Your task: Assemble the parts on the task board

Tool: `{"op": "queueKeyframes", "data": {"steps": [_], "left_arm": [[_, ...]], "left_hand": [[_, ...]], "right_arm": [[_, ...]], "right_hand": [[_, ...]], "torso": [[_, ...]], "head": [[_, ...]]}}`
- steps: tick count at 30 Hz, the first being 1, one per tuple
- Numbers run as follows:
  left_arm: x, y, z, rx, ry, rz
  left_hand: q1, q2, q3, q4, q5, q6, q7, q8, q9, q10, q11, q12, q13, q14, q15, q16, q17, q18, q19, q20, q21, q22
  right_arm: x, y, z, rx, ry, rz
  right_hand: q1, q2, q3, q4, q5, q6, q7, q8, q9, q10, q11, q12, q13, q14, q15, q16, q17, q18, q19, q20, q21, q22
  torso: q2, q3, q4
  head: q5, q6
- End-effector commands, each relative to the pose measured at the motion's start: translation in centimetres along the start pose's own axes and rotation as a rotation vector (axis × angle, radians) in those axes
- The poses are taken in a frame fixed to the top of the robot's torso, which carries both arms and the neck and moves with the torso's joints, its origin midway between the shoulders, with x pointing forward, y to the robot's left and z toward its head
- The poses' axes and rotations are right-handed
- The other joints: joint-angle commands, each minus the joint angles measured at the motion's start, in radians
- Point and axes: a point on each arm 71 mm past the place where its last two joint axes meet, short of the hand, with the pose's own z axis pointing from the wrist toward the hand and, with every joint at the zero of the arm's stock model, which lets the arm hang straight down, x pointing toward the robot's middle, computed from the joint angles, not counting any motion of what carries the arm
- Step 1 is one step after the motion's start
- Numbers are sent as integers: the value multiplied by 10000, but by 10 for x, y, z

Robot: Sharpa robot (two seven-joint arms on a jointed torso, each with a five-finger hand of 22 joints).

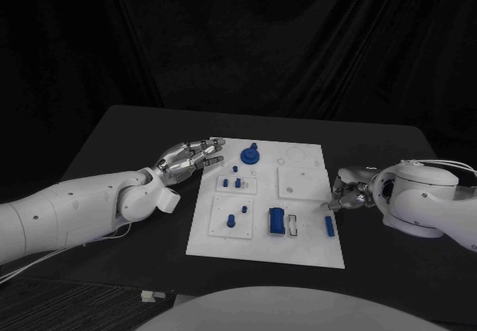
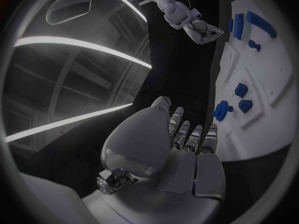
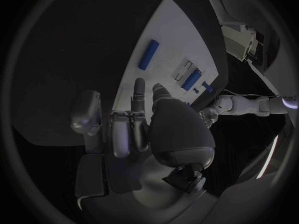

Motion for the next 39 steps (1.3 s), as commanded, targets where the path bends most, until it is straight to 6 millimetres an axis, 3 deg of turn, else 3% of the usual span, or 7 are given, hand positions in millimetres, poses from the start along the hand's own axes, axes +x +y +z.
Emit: {"op": "queueKeyframes", "data": {"steps": [1, 6, 9, 15, 25, 39], "left_arm": [[2, -1, 1, 189, 118, -146], [2, -1, 1, 183, 110, -144], [1, -1, 0, 182, 88, -133], [1, -1, 0, 178, 88, -134], [1, -1, 0, 165, 89, -135], [2, 0, 1, 149, 112, -149]], "left_hand": [[32, 3, 95, 4, 22, -7, 72, 42, 11, 7, 70, 59, 12, 7, 36, 61, 15, -62, 65, -33, 46, -16], [30, 1, 108, 5, 22, 6, 83, 46, 13, 13, 84, 70, 14, 6, 27, 62, 15, -63, 66, -34, 46, -16], [29, -1, 116, 5, 22, 15, 90, 49, 13, 18, 94, 77, 15, 6, 20, 63, 15, -63, 66, -34, 46, -16], [29, -1, 116, 5, 22, 15, 90, 49, 13, 18, 94, 77, 15, 6, 20, 63, 15, -63, 66, -34, 46, -16], [26, -10, 131, 6, 20, 23, 104, 55, 14, 26, 114, 84, 15, 7, 9, 67, 16, -62, 64, -35, 44, -25], [23, -18, 143, 7, 18, 22, 114, 57, 14, 32, 128, 93, 16, 6, 1, 66, 15, -62, 60, -36, 41, -37]], "right_arm": [[6, -4, 1, 405, 542, -115], [12, -5, 3, 467, 694, -92], [13, -6, 3, 494, 728, -71], [15, -6, 5, 497, 699, -15], [22, -7, 7, 532, 794, 74], [34, -8, 8, 532, 1171, 225]], "right_hand": [[-156, 80, -76, 91, 125, 60, 14, 52, 164, 1027, -82, 25, 2634, 972, -94, 39, 2410, 65, 33, -68, 101, 1399], [-463, 168, -197, 254, -29, 57, -11, 98, 417, 1027, -112, 25, 2634, 967, -122, 25, 2386, 58, 59, -103, 115, 1409], [-733, 262, -325, 274, -446, 82, -55, 195, 783, 1027, -148, 25, 2634, 966, -155, 20, 2377, 55, 77, -136, 119, 1415], [-810, 306, -363, 273, -517, -11, -41, 162, 899, 1027, -145, 25, 2634, 958, -158, 0, 2342, 57, 77, -143, 96, 1411], [-812, 347, -410, 219, -388, -390, 75, -156, 999, 1027, -53, 25, 2634, 949, -95, -25, 2301, 61, 66, -106, 21, 1396], [-212, 203, -364, -173, 500, -1092, 380, -903, 1117, 1027, 217, 25, 2634, 925, 125, -87, 2202, 148, -86, 91, -578, 1264]], "torso": [[0, 4, -5], [4, 2, 1], [7, 0, -1], [5, -2, 3], [-1, 2, -6], [-2, 5, -6]], "head": [[2, 2], [-10, 2], [-3, 2], [-17, 2], [18, 2], [44, 2]]}}
